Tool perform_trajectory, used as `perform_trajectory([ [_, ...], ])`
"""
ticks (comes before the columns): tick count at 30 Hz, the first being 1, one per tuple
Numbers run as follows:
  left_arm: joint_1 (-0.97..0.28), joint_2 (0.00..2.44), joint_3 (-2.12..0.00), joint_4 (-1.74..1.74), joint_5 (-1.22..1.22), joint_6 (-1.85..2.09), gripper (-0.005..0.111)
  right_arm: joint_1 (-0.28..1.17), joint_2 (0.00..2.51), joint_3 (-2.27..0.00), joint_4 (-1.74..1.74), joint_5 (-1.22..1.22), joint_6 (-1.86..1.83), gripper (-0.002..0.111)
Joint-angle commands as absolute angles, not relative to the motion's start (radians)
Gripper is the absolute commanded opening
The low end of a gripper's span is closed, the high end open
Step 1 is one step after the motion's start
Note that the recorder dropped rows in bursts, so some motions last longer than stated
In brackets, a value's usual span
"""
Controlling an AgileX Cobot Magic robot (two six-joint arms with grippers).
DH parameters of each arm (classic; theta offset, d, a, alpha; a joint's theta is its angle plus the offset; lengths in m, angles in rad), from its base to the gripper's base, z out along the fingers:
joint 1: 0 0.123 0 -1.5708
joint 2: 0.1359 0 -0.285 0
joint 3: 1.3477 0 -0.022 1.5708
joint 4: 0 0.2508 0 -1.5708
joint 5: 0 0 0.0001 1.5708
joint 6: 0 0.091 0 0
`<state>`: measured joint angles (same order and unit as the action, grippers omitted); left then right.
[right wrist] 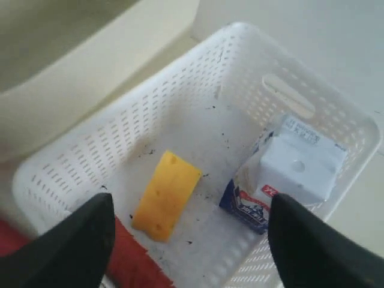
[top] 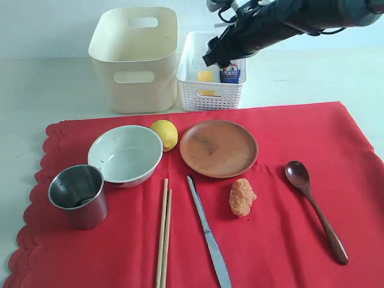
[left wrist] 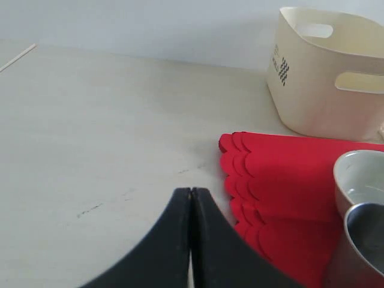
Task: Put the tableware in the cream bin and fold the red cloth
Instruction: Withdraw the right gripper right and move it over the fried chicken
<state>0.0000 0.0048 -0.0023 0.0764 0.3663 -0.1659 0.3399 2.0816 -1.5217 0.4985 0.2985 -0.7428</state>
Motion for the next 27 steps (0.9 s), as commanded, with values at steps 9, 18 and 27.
perform_trajectory([
  [9,0.001,0.000,0.000,0.079,0.357,-0.164,0.000,0.337,1.957,-1.531,0.537,0.487,-0.702,0.069],
  [18,0.001,0.000,0.000,0.079,0.357,-0.164,0.000,0.337,1.957,-1.469,0.579,0.537,-0.705,0.069],
  [27,0.001,0.000,0.000,0.079,0.357,-0.164,0.000,0.337,1.935,-1.462,0.565,0.615,-0.599,0.069],
])
